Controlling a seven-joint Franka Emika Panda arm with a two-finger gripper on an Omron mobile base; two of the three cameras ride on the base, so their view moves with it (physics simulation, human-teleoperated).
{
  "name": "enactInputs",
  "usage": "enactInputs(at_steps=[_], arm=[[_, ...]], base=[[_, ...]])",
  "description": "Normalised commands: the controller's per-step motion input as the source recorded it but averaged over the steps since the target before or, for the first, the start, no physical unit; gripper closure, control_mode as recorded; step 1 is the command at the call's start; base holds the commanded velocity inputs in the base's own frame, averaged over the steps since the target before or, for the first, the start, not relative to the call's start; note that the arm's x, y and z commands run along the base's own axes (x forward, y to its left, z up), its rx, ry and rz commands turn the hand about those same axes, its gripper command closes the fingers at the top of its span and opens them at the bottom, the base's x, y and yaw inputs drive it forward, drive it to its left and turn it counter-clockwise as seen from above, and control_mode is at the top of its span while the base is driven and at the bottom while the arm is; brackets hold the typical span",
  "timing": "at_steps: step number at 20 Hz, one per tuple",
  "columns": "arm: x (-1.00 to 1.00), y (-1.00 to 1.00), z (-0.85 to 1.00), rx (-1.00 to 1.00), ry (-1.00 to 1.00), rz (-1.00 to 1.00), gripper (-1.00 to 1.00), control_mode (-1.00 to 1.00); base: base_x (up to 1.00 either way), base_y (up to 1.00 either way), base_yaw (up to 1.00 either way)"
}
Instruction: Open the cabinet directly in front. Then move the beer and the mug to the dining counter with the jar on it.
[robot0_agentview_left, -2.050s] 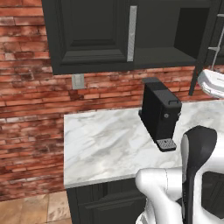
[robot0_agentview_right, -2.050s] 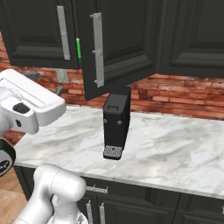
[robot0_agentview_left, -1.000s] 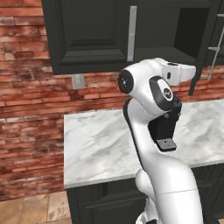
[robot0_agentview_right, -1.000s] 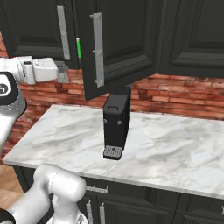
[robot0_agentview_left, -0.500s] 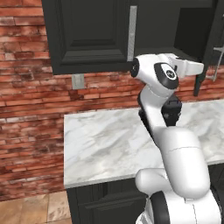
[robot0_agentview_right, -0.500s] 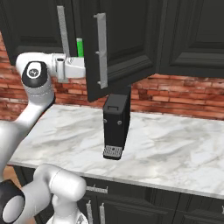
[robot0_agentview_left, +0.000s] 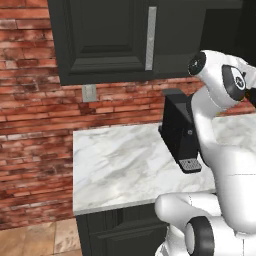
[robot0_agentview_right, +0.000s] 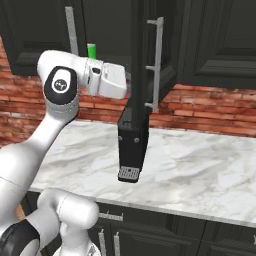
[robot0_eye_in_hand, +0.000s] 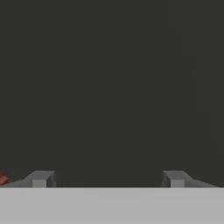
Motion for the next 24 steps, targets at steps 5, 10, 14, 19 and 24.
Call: enactInputs(at_steps=[5,10,14,19,24], arm=[[-0.05,-1.00,-0.37,0.21,-0.03,0.03,-1.00,-1.00],[0.59,-0.86,-0.57,0.05,-0.04,0.15,-1.00,-1.00],[0.14,-0.39,-0.21,0.00,0.00,0.06,-1.00,-1.00],[-0.74,0.72,0.01,-0.11,-0.09,0.38,-1.00,-1.00],[-0.54,0.99,0.03,-0.16,-0.05,0.51,-1.00,-1.00]], base=[[0.00,0.00,0.00],[0.00,0.00,0.00],[0.00,0.00,0.00],[0.00,0.00,0.00],[0.00,0.00,0.00]])
